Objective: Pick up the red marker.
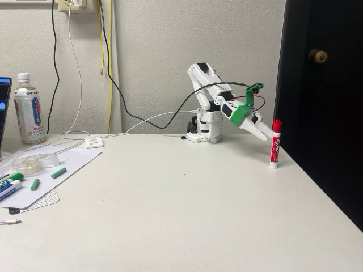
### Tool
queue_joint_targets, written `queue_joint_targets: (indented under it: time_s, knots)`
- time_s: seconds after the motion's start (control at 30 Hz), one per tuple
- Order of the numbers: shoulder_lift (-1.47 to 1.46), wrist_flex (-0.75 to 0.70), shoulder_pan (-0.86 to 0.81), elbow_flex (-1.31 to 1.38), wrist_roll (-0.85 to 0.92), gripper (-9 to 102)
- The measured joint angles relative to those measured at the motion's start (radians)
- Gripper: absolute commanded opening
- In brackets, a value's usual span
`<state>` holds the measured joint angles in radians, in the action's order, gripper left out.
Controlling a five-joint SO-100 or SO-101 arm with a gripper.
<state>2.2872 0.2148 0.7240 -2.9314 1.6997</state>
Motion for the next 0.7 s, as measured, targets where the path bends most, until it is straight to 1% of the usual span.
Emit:
queue_joint_targets:
  time_s: [0.5, 0.7]
  knots:
    - [-0.152, 0.164, 0.008, 0.0, -0.026, 31]
    - [-0.273, 0.285, 0.018, 0.003, -0.052, 31]
